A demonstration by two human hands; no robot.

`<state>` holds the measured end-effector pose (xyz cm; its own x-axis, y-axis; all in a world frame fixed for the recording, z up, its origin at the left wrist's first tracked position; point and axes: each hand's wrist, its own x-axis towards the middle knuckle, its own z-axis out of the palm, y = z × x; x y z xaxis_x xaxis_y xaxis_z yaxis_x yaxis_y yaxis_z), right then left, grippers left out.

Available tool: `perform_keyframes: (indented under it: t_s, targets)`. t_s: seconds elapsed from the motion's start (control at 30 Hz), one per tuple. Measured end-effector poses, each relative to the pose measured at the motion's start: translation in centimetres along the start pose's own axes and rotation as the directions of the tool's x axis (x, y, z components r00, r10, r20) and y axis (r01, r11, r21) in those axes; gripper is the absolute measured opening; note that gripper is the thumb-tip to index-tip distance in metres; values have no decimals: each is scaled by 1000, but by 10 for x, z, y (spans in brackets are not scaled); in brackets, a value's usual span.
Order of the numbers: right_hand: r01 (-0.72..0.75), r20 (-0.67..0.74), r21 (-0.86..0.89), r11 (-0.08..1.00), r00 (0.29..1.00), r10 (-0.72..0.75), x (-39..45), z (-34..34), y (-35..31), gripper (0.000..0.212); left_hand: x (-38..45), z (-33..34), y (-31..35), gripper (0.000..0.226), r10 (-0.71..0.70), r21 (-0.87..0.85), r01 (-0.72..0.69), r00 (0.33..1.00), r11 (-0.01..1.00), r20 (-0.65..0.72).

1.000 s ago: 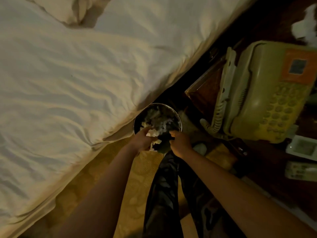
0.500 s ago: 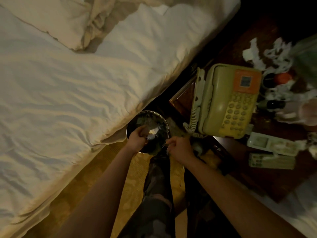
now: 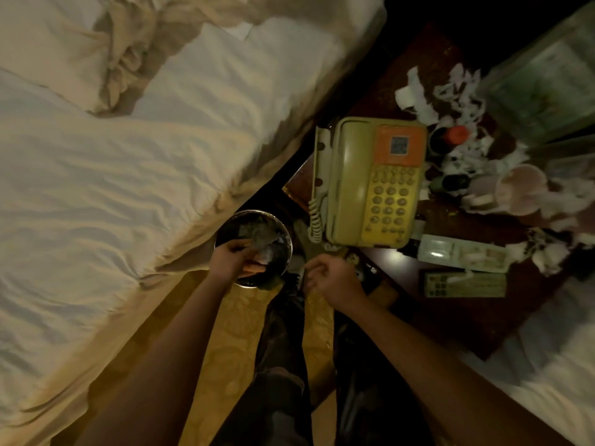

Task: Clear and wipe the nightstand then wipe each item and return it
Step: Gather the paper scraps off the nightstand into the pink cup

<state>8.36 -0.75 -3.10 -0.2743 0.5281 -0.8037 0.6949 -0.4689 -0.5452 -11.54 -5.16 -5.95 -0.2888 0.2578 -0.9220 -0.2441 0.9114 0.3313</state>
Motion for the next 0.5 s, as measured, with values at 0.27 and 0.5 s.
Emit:
perform_keyframes:
  t_s: [0.27,0.5]
  targets:
    - [13,-226,24,1000,974,-8,-16,-99,12,14,-68,66,43,15,472,355,-471,877,808,88]
    - [37,-450,-82,996,890,-70,-20,-173,31,3,-98,139,67,11,778,551,-712,606,435,167]
